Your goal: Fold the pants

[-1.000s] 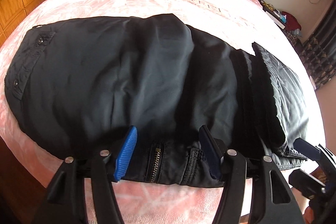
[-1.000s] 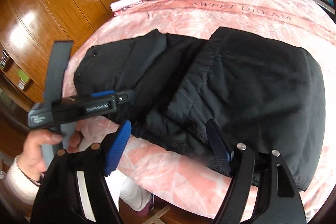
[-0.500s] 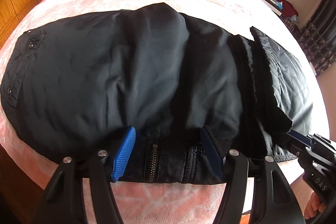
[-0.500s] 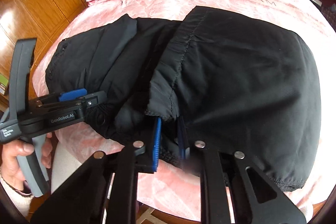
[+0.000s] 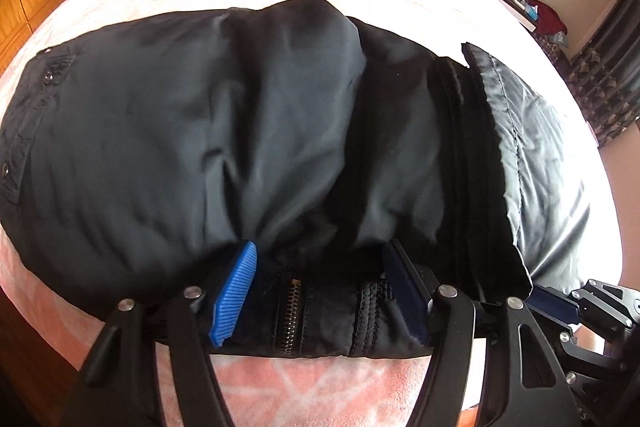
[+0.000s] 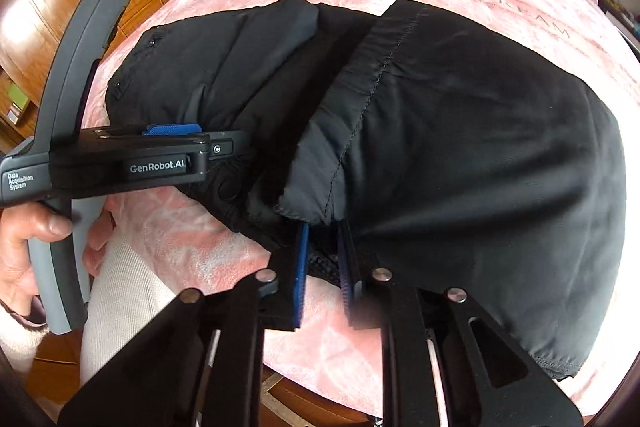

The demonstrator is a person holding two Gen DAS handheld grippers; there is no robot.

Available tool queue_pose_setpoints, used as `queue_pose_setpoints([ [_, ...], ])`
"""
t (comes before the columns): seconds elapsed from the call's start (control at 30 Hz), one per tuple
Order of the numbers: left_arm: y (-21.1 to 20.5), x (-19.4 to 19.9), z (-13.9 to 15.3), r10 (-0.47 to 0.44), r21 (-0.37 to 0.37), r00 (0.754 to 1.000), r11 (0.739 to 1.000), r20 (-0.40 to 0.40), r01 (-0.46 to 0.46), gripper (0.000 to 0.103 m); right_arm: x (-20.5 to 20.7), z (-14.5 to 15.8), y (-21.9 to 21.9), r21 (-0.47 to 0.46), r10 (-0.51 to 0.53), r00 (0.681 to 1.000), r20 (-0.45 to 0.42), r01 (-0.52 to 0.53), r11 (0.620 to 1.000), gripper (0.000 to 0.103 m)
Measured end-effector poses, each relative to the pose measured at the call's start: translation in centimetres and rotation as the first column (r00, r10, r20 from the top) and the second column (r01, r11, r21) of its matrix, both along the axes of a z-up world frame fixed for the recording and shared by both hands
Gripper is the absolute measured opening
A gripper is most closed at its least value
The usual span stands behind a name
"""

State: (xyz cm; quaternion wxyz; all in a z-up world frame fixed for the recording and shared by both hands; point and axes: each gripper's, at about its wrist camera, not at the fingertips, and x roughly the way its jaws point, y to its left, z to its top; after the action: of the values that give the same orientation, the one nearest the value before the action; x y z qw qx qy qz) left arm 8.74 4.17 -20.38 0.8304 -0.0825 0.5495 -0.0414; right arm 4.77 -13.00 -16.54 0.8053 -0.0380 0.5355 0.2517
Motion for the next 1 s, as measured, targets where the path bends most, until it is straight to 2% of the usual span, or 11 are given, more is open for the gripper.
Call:
queue_pose_setpoints([
  [0.03, 0.0, 0.0, 0.0, -0.004, 0.004, 1.0, 1.0, -0.001, 0.004, 0.067, -0.1, 0.3, -0.3, 0.036, 0.002, 1.0, -0.017, -0.002, 0.999, 0.042],
  [0.2, -0.6, 0.2, 0.4, -0.021, 0.019, 1.0, 1.0, 0.001, 0.021, 0.067, -0.4, 3.1, -2.9, 0.138, -0.105, 0.994, -0.005, 0.104, 0.985, 0.04],
  [0.3, -0.9, 0.1, 0.7, -0.023, 0.029, 1.0, 0.999, 0.009, 0.022, 0.067, 0.1, 3.6, -4.9, 0.07, -0.247, 0.969, 0.029, 0.244, 0.967, 0.038],
  [0.4, -1.4, -0.2, 0.8, -0.023, 0.057, 0.999, 0.998, 0.025, 0.021, 0.068, 0.9, 2.6, -5.6, 0.005, -0.315, 0.949, 0.02, 0.315, 0.949, 0.038],
  [0.5, -2.1, -0.4, 0.8, -0.025, 0.089, 0.999, 0.996, 0.042, 0.022, 0.068, 1.4, 1.3, -5.5, -0.012, -0.338, 0.941, -0.001, 0.338, 0.941, 0.038],
  [0.7, -3.0, 0.1, 0.0, -0.036, 0.123, 0.998, 0.992, 0.05, 0.029, 0.072, 1.4, -0.6, -4.2, -0.114, -0.323, 0.945, 0.055, 0.327, 0.938, 0.041],
  [0.77, -3.2, 0.3, 0.3, -0.036, 0.124, 0.998, 0.992, 0.045, 0.03, 0.073, 1.2, -0.3, -4.2, -0.101, -0.324, 0.944, 0.058, 0.328, 0.939, 0.042],
  [0.8, -3.2, 0.3, 0.5, -0.033, 0.117, 0.998, 0.993, 0.046, 0.027, 0.074, 1.1, -0.1, -4.4, -0.074, -0.326, 0.944, 0.052, 0.329, 0.941, 0.048],
  [0.83, -3.0, 0.2, 0.6, -0.027, 0.106, 0.999, 0.994, 0.047, 0.022, 0.076, 1.0, 0.1, -4.7, -0.048, -0.328, 0.944, 0.044, 0.33, 0.943, 0.053],
  [0.9, -1.7, -0.2, 0.4, -0.01, 0.092, 0.999, 0.996, 0.043, 0.006, 0.084, 1.0, 0.1, -4.7, -0.037, -0.326, 0.945, 0.038, 0.327, 0.944, 0.054],
  [1.0, -0.7, -0.5, 0.5, -0.001, 0.061, 0.999, 0.998, 0.043, -0.001, 0.08, 1.0, -0.1, -4.0, -0.061, -0.316, 0.948, 0.05, 0.318, 0.946, 0.056],
])
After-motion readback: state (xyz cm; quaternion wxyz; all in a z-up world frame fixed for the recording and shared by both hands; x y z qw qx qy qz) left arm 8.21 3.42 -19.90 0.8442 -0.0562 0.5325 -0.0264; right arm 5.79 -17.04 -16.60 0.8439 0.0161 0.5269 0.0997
